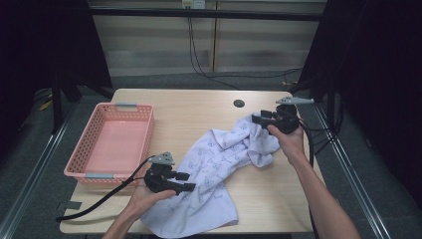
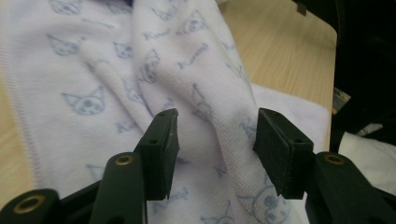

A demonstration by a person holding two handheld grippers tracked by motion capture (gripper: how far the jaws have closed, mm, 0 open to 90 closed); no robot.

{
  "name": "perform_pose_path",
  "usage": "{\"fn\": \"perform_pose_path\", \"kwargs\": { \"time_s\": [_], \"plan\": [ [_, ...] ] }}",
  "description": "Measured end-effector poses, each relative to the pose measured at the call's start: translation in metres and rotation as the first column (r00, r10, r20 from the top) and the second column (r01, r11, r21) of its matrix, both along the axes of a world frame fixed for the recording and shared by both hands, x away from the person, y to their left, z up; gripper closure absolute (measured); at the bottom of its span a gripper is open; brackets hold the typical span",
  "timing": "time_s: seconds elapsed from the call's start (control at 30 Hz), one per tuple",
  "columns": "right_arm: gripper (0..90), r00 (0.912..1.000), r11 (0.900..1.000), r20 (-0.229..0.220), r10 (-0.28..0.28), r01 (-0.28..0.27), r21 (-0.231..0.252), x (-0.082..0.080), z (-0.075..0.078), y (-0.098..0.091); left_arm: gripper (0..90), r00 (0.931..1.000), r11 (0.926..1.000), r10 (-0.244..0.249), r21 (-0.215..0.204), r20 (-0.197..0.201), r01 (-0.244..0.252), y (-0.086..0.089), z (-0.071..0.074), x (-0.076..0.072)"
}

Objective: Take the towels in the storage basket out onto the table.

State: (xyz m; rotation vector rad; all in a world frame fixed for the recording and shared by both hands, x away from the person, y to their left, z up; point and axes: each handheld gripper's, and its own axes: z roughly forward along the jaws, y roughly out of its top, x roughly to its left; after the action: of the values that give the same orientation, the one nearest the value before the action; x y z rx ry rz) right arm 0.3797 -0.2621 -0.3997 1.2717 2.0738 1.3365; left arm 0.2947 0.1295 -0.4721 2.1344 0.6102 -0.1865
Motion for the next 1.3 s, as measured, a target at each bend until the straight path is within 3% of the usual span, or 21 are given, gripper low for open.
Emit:
{"fn": "perform_pose_path", "kwargs": {
  "time_s": [0.1,0.17,0.2,0.3,0.37,0.5,0.6,0.67,0.73,0.8,0.9,1.0,1.13,1.2,1.23,1.3],
  "plan": [
    [48.0,0.9993,0.9995,-0.017,0.032,-0.032,-0.004,-0.017,-0.011,0.003,44.9,0.9999,0.9947,0.007,0.102,-0.008,-0.006,-0.013,-0.014,0.003],
    [47.7,0.9984,0.9987,-0.024,0.051,-0.051,-0.005,-0.027,-0.016,0.003,62.1,0.9998,0.9921,0.019,0.124,-0.006,-0.018,-0.019,-0.024,0.007],
    [47.4,0.9980,0.9983,-0.024,0.058,-0.058,-0.004,-0.032,-0.019,0.003,71.4,0.9997,0.9930,0.020,0.117,-0.014,-0.018,-0.021,-0.026,0.010],
    [47.2,0.9963,0.9970,-0.037,0.077,-0.077,0.001,-0.049,-0.029,0.001,79.8,0.9996,0.9926,0.029,0.118,0.006,-0.029,-0.034,-0.027,0.014],
    [46.9,0.9954,0.9962,-0.046,0.083,-0.085,-0.022,-0.058,-0.035,-0.001,80.6,0.9989,0.9926,0.046,0.113,0.001,-0.046,-0.042,-0.028,0.017],
    [47.7,0.9920,0.9949,-0.078,0.100,-0.101,-0.010,-0.076,-0.045,-0.005,80.5,0.9973,0.9930,0.072,0.095,-0.013,-0.070,-0.060,-0.030,0.026],
    [48.9,0.9840,0.9886,-0.105,0.144,-0.148,-0.029,-0.095,-0.056,-0.001,79.9,0.9963,0.9929,0.086,0.083,-0.002,-0.086,-0.072,-0.031,0.029],
    [49.4,0.9787,0.9848,-0.122,0.165,-0.170,-0.033,-0.105,-0.064,0.004,77.9,0.9961,0.9937,0.086,0.073,-0.017,-0.085,-0.075,-0.032,0.032],
    [50.5,0.9641,0.9740,-0.156,0.215,-0.223,-0.038,-0.112,-0.073,0.011,72.0,0.9967,0.9950,0.074,0.069,-0.032,-0.072,-0.074,-0.030,0.033],
    [50.0,0.9536,0.9637,-0.180,0.241,-0.257,-0.072,-0.116,-0.081,0.021,62.9,0.9963,0.9916,0.085,0.098,-0.011,-0.084,-0.070,-0.024,0.030],
    [49.7,0.9433,0.9580,-0.208,0.259,-0.278,-0.070,-0.113,-0.090,0.030,57.2,0.9980,0.9971,0.062,0.044,-0.015,-0.062,-0.051,-0.007,0.024],
    [51.4,0.9308,0.9449,-0.228,0.286,-0.314,-0.094,-0.112,-0.097,0.042,54.9,0.9968,0.9958,0.077,0.049,0.020,-0.078,-0.029,0.002,0.015],
    [70.3,0.9127,0.9246,-0.236,0.334,-0.366,-0.107,-0.113,-0.101,0.056,51.7,0.9905,0.9892,0.137,0.051,0.012,-0.137,0.005,-0.002,0.006],
    [82.2,0.9024,0.9204,-0.247,0.353,-0.382,-0.082,-0.112,-0.101,0.058,50.5,0.9903,0.9877,0.139,0.072,0.001,-0.139,0.015,-0.007,0.001],
    [84.3,0.9048,0.9236,-0.247,0.347,-0.375,-0.078,-0.111,-0.099,0.056,50.8,0.9908,0.9869,0.135,0.088,0.003,-0.135,0.018,-0.009,-0.002],
    [85.6,0.9219,0.9363,-0.226,0.315,-0.341,-0.086,-0.109,-0.092,0.049,50.8,0.9941,0.9870,0.108,0.118,0.005,-0.108,0.020,-0.014,-0.008]
  ]
}}
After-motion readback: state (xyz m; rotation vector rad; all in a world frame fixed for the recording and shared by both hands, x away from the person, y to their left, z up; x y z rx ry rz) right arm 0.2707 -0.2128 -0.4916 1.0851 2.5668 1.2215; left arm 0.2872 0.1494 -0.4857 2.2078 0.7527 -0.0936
